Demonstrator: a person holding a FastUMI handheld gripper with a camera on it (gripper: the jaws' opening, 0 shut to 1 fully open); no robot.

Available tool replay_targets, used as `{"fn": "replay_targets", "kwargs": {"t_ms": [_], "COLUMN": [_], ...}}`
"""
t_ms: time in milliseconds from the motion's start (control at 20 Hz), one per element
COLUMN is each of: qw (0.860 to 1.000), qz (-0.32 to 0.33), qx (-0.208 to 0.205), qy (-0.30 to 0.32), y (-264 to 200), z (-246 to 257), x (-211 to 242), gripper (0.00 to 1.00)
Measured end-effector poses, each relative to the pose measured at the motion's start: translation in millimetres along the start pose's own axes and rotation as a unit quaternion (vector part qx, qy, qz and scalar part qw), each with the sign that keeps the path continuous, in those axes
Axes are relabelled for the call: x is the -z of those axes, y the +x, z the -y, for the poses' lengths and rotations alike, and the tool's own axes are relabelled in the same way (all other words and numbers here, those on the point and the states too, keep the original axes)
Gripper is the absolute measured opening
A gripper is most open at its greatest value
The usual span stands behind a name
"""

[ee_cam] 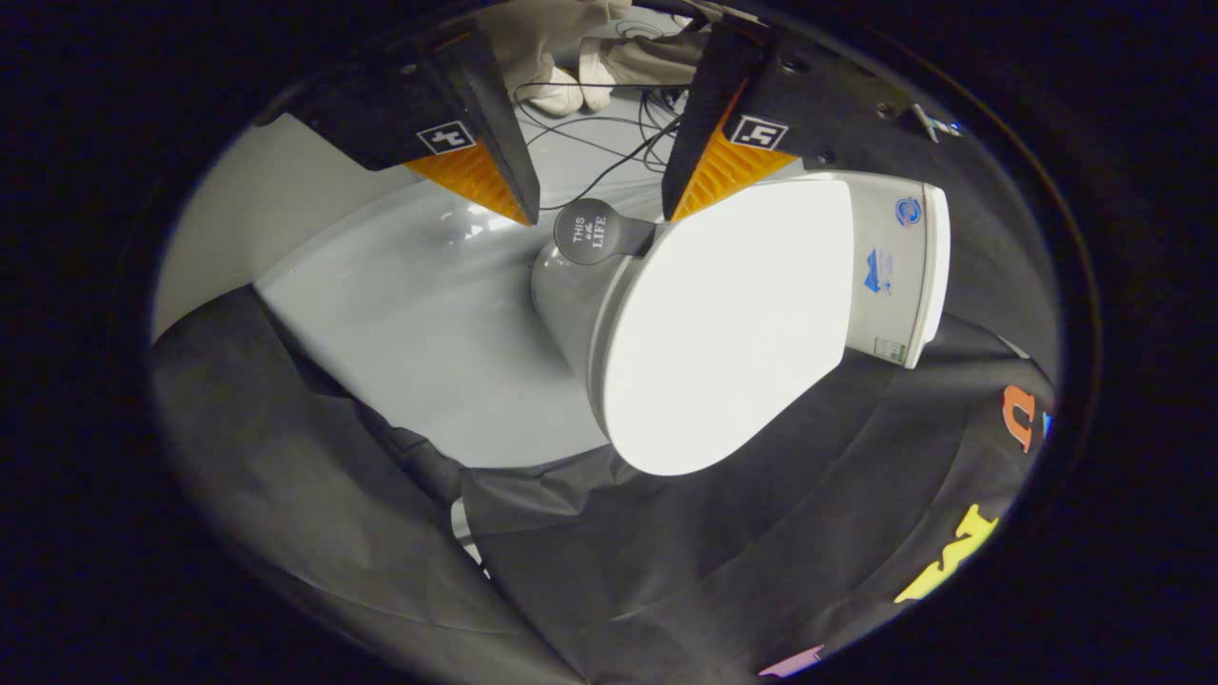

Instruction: Open the toilet lid.

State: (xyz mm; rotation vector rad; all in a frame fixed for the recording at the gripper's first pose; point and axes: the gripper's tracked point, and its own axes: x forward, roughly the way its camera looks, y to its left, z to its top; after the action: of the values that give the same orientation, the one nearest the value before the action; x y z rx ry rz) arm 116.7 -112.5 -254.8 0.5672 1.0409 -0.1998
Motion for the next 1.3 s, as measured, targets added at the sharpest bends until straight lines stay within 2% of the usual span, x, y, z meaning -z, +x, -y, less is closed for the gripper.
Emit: {"fn": "replay_targets", "kwargs": {"t_ms": [200, 500, 950, 1300], "qw": [0.999, 0.997, 0.987, 0.973], "qz": [0.000, 0.010, 0.029, 0.008], "qx": [-0.021, -0.038, -0.104, -0.155], "qy": [0.039, 0.065, 0.116, 0.173], "y": [13.1, 33.3, 46.3, 47.5], "z": [0.7, 5.8, 6.3, 4.7], "x": [-3.3, -4.1, -10.1, -10.6], "gripper": [0.77, 0.72, 0.39, 0.30]}}
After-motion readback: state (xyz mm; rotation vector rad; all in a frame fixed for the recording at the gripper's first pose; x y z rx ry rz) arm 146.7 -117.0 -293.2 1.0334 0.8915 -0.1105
